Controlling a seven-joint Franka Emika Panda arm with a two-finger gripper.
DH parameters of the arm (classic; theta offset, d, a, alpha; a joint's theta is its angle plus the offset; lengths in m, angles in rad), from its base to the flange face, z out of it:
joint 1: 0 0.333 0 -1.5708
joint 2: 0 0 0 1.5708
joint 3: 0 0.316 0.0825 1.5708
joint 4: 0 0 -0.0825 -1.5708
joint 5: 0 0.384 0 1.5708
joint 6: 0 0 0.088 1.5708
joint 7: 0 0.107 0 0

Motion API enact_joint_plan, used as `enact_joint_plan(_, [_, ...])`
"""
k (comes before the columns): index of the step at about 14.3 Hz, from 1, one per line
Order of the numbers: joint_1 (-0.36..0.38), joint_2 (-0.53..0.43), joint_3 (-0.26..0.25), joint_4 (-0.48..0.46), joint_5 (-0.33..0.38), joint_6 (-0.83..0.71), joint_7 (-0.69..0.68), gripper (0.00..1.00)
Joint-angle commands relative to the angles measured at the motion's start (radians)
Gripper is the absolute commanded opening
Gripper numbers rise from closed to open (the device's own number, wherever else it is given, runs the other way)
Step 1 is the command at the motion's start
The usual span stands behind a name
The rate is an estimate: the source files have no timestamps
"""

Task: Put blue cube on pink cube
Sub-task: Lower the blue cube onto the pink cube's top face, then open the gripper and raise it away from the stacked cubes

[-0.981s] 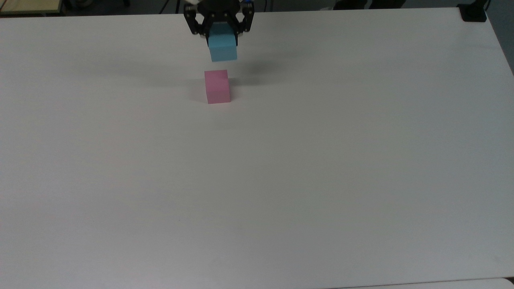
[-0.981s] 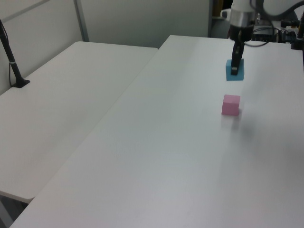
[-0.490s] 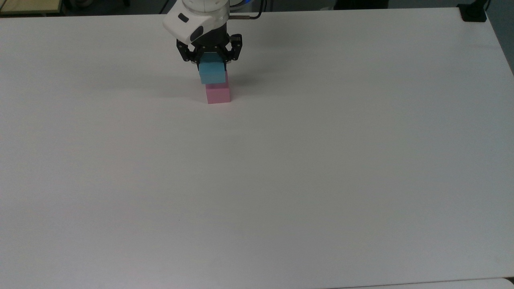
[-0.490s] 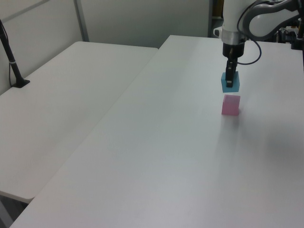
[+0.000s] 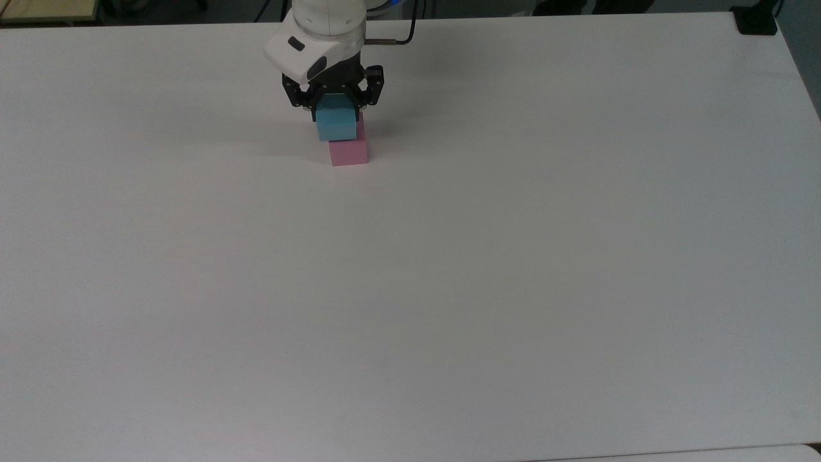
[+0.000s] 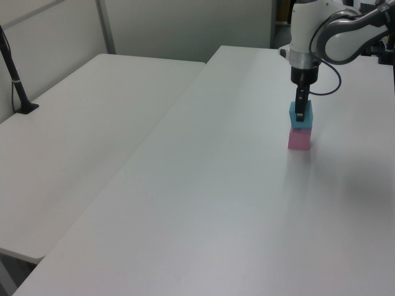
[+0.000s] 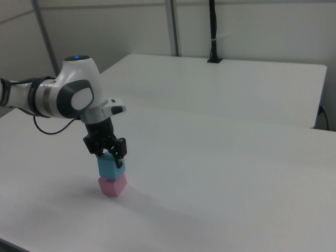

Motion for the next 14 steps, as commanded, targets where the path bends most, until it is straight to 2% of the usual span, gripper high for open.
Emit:
enact_joint_plan(1, [0.004,0.008,0.002,-0.02,-0.011,0.033,-0.012,0.64])
enact_joint_plan(4, [0.01,0.011,0.004,-0.023,-0.011,0.043,-0.009,0.66])
enact_joint_plan(5, [0.011,0.011,0.005,-0.025,-0.011,0.043,-0.007,0.78])
enact_joint_plan(6, [0.007,0.01,0.004,-0.025,-0.011,0.041,-0.006,1.0])
enact_joint_plan(10, [-0.005,-0.007,0.004,-0.011,-0.007,0.008,-0.001,1.0])
enact_joint_plan(12, [-0.009,-0.021,0.004,0.074,0.004,-0.102,-0.001,1.0])
enact_joint_plan(14, [-0.032,-0.016,0.005,0.241,0.022,-0.269,-0.007,1.0])
